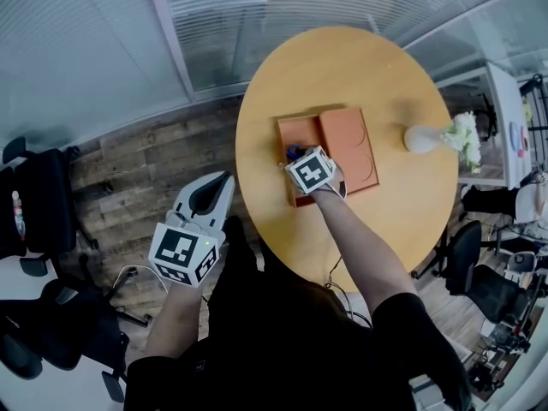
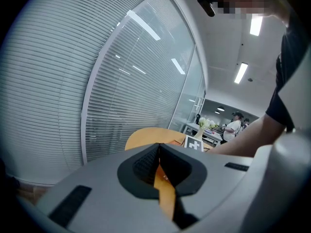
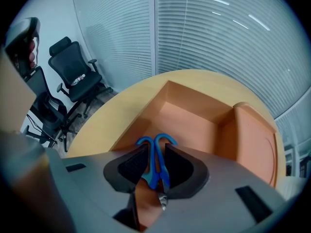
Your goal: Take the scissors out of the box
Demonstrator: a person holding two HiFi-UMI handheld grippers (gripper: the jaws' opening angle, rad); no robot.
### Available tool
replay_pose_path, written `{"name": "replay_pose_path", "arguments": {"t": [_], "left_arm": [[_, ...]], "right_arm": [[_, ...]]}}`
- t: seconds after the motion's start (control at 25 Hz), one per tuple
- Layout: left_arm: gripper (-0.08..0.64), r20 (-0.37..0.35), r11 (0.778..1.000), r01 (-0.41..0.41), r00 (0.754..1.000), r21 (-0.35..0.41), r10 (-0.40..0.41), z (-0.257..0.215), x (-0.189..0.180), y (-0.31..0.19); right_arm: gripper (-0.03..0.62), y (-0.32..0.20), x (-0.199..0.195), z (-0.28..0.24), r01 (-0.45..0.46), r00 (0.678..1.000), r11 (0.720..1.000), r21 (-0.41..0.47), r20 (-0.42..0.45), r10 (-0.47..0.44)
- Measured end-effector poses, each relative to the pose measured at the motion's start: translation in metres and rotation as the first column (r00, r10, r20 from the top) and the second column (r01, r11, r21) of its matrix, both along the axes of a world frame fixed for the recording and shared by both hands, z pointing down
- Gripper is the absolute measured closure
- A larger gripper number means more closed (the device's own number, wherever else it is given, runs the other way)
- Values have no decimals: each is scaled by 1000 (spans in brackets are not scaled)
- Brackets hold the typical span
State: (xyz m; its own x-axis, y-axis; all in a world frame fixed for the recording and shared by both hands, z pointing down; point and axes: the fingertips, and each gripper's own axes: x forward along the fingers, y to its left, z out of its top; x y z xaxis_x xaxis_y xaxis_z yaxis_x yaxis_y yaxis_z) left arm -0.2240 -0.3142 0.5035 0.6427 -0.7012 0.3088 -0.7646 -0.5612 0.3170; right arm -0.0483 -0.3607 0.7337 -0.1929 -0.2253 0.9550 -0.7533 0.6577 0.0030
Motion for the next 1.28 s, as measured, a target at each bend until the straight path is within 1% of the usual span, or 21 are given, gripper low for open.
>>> {"name": "replay_pose_path", "arguments": {"t": [0.16,0.24,0.32,0.44,0.56,0.64,0.72,0.88,0.96,1.04,1.2,1.28], "left_arm": [[546,2,1000,8,1000,-9,-8,5,-4,3],[546,2,1000,9,1000,-12,-9,6,-5,4],[546,2,1000,7,1000,-14,-7,7,-4,4],[546,-2,1000,2,1000,-18,-2,8,-3,3],[546,-4,1000,-3,1000,-20,3,10,-2,2],[546,-6,1000,-8,1000,-20,8,10,1,3],[546,-9,1000,-16,1000,-19,16,9,4,3],[546,-6,1000,-29,1000,-12,29,4,9,1],[546,-3,999,-32,999,-10,32,3,10,1],[546,-1,999,-32,999,-10,32,3,9,2],[546,-2,999,-40,999,-7,40,0,12,3],[546,-4,999,-48,999,3,48,-5,16,4]], "right_arm": [[480,-4,-1,-3,3,1000,998,66,-3,-3],[480,-6,-1,-3,9,1000,997,82,-8,-9],[482,-7,-1,-1,9,1000,998,61,-4,-9],[480,-6,-2,1,-18,1000,1000,-3,25,18],[479,-7,-6,0,-32,998,999,-19,60,33],[490,-8,-6,0,-38,997,999,1,66,38],[502,-10,-5,-1,-65,994,998,23,84,63],[505,-19,1,-10,-172,977,982,72,139,161],[505,-24,4,-17,-213,966,972,97,170,195],[505,-27,4,-24,-231,959,966,120,195,205],[506,-31,1,-43,-228,954,959,167,234,186],[506,-31,1,-50,-241,947,954,179,257,191]]}}
